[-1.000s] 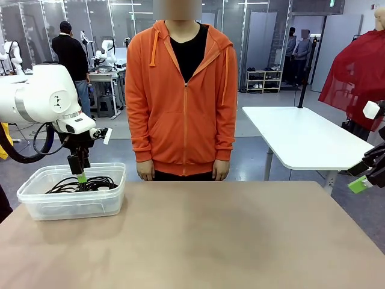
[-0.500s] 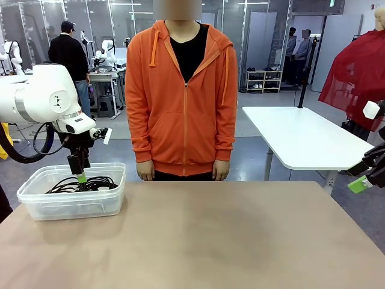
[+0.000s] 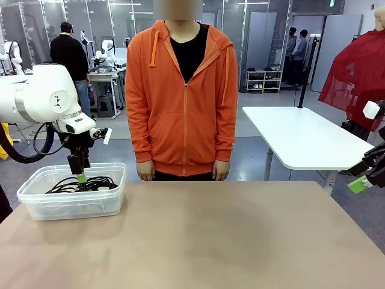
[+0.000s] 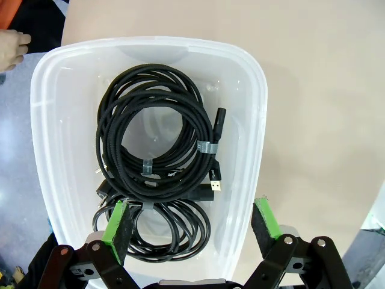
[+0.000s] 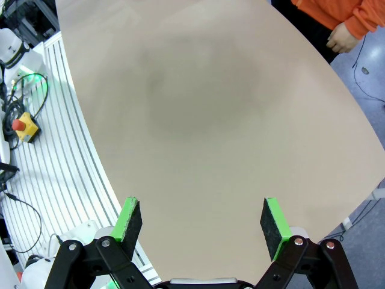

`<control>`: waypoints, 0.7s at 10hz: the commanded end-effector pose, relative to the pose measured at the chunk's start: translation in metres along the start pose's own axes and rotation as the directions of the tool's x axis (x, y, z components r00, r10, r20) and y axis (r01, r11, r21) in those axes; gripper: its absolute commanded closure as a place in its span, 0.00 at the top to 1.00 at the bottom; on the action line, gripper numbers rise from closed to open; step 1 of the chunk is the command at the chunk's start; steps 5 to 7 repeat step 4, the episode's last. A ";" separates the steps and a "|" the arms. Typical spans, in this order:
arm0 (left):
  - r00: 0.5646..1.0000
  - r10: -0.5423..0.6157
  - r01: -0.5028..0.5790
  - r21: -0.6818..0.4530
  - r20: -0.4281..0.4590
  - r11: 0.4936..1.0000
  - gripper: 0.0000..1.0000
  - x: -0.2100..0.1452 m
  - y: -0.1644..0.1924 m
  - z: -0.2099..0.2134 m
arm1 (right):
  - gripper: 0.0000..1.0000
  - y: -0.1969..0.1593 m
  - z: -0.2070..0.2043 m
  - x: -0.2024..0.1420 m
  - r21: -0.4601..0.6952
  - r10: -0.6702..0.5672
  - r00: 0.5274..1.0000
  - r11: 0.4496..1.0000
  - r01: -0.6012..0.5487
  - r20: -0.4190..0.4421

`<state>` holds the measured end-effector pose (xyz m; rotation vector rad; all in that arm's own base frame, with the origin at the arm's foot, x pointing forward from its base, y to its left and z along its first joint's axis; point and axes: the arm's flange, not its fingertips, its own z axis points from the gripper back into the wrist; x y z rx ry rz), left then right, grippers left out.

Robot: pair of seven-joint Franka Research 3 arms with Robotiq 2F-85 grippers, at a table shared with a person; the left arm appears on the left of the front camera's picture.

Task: Organize and store the cables.
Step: Place the USB Extension Cable into the Organizing box.

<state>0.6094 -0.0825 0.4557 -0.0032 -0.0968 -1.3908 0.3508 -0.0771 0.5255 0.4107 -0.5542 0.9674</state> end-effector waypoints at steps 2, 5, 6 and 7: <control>1.000 0.000 0.000 0.010 0.002 1.000 1.00 -0.002 0.000 -0.002 | 1.00 0.001 0.001 -0.001 -0.005 0.006 1.000 1.000 -0.006 -0.013; 1.000 0.000 0.000 0.010 0.002 1.000 1.00 -0.002 0.000 -0.002 | 1.00 0.001 0.001 -0.001 -0.005 0.006 1.000 1.000 -0.006 -0.013; 1.000 0.000 0.000 0.010 0.002 1.000 1.00 -0.002 0.000 -0.002 | 1.00 0.001 0.001 -0.001 -0.005 0.006 1.000 1.000 -0.006 -0.013; 1.000 0.000 0.000 0.010 0.002 1.000 1.00 -0.002 0.000 -0.002 | 1.00 0.001 0.001 -0.001 -0.005 0.006 1.000 1.000 -0.006 -0.013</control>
